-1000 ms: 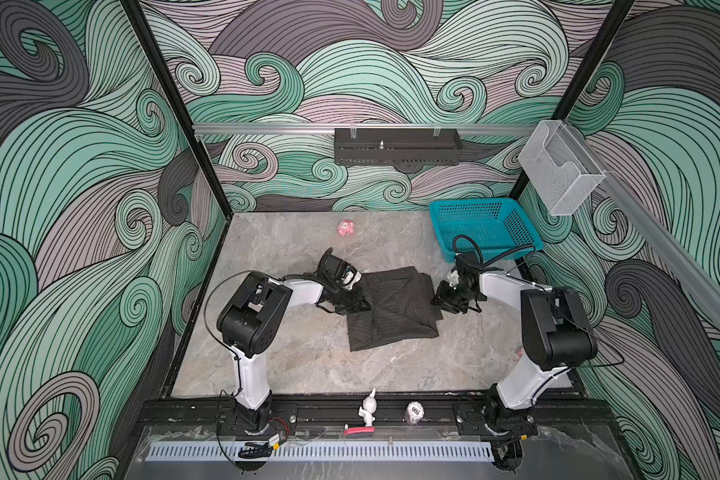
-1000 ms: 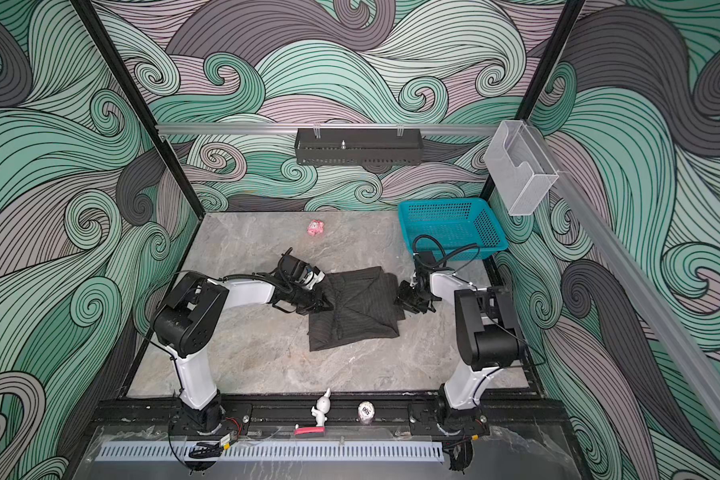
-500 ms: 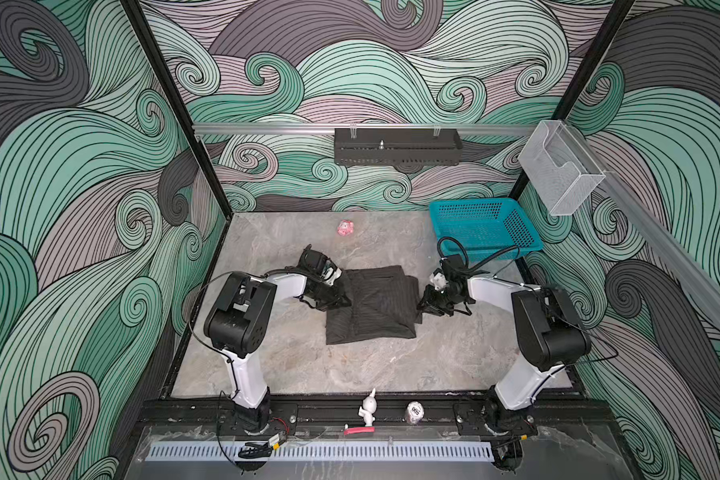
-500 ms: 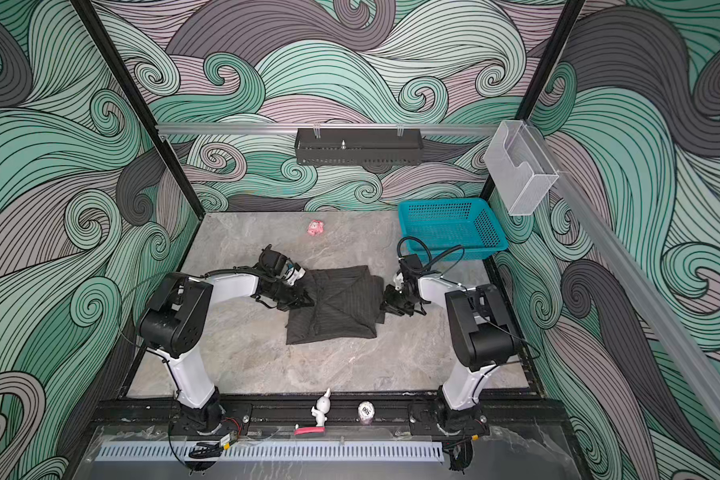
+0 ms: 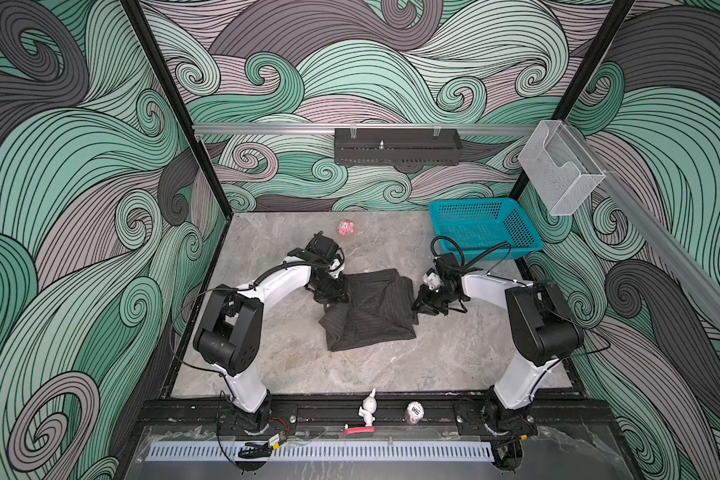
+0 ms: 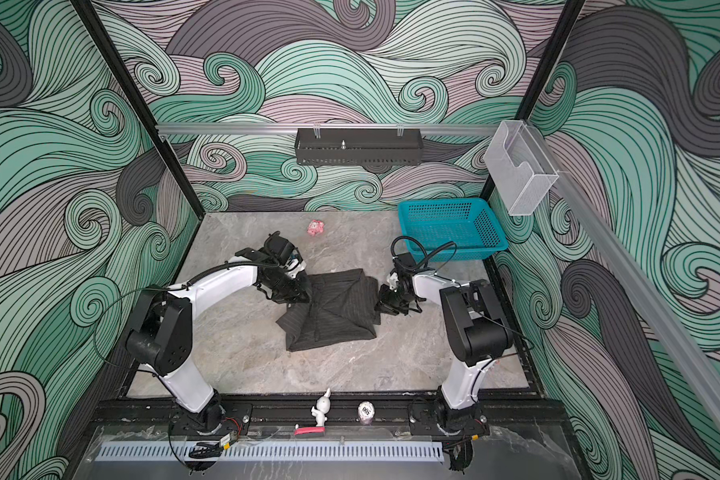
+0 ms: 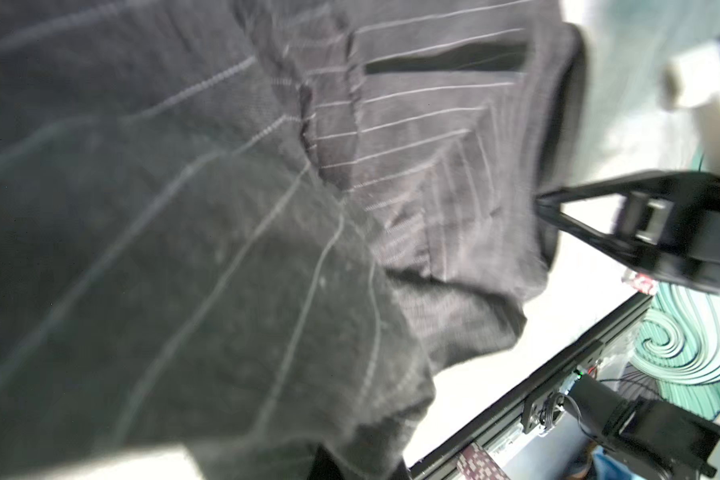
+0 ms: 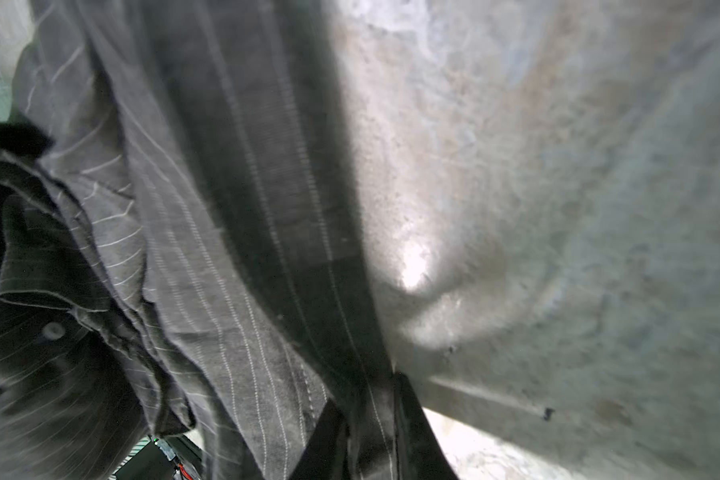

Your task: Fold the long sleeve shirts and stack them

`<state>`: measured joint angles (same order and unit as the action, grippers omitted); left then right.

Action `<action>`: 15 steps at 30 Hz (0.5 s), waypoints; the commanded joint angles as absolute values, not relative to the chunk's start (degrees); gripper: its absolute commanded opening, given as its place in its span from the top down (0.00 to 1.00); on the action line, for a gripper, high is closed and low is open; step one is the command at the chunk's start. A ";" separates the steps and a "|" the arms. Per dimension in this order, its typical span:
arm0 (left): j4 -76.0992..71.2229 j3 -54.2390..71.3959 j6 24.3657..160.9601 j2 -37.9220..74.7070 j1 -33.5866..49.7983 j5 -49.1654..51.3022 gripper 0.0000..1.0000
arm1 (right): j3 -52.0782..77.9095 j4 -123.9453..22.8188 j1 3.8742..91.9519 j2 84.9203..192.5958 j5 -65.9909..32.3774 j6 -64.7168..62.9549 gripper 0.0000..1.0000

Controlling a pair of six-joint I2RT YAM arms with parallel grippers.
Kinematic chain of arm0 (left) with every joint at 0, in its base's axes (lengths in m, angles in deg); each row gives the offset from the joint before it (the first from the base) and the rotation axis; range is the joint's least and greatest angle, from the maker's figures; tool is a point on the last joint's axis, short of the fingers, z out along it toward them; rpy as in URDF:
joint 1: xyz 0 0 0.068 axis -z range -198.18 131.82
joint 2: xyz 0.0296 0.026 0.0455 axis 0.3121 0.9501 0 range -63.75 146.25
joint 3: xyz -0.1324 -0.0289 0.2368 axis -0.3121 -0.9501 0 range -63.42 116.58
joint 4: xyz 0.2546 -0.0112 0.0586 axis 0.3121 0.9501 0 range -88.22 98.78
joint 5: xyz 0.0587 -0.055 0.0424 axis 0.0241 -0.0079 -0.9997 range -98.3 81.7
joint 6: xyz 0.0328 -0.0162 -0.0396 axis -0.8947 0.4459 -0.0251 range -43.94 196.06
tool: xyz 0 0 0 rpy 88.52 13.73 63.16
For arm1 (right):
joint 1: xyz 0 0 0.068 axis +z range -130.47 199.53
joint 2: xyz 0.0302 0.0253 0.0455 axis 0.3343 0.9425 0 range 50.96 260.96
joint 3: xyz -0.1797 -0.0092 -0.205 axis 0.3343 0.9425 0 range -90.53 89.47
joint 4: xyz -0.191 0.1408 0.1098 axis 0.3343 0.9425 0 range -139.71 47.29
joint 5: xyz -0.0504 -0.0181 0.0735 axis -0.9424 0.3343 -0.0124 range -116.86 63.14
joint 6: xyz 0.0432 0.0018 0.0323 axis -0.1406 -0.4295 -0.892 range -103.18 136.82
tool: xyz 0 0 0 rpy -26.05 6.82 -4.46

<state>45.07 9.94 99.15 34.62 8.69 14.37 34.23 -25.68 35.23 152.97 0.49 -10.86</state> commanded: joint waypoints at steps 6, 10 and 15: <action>54.24 21.39 102.06 37.87 16.46 5.46 1.00 | 34.53 -25.54 36.84 154.85 0.15 -10.63 0.80; 55.74 27.30 103.10 41.54 19.61 3.30 1.00 | 34.50 -25.18 36.93 154.81 -0.26 -10.41 0.80; 54.42 33.02 103.90 46.33 23.34 4.50 1.00 | 34.18 -24.96 36.94 155.10 -0.19 -10.24 0.81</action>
